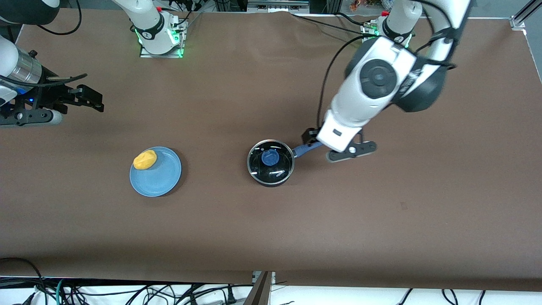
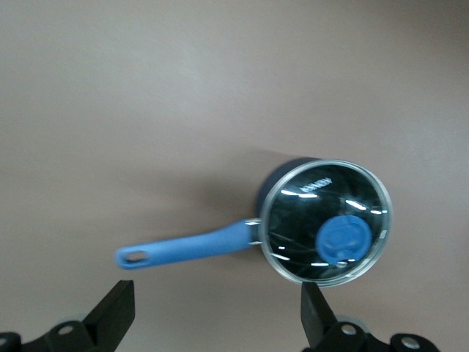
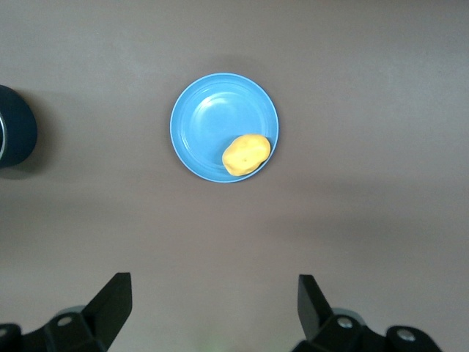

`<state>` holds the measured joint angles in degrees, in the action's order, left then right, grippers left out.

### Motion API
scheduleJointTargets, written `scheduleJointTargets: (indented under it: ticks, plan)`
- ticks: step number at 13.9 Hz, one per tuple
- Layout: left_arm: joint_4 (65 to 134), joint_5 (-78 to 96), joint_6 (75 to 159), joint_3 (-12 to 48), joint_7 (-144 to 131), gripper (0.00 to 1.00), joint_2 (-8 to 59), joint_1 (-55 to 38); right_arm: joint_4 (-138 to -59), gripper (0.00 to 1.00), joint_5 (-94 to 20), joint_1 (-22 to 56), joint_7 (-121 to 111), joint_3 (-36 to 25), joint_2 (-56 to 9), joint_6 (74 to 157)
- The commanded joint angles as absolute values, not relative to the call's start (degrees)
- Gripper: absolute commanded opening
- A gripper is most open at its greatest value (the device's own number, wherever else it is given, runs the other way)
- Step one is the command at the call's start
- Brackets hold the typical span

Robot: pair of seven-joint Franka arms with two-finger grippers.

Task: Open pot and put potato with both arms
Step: 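Reach the left gripper down to the blue knob of the glass lid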

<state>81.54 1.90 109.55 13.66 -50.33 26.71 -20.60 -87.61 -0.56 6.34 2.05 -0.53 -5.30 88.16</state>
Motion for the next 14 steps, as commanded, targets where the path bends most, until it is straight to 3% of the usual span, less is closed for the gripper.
scheduleJointTargets:
  ticks: [1,6,10,14]
  plan:
    - [79.9,-1.0,115.5,12.7,-58.2,1.0,31.3,-25.4,-86.6,1.0,-1.4,6.2,2.5,-0.2,-5.6,88.0]
    - [69.8,-5.9,116.2,10.8,-67.1,1.0,40.7,-32.2,-86.6,1.0,-1.4,5.9,2.5,-0.3,-5.7,88.0]
    - [62.9,-5.9,115.4,4.5,-68.9,1.0,46.5,-39.0,-86.7,1.0,-1.3,5.7,2.5,-0.4,-5.7,88.0]
    - [62.7,-6.0,115.2,3.2,-69.6,1.0,48.8,-41.2,-86.7,1.0,-1.2,5.7,2.5,-0.5,-5.7,88.2]
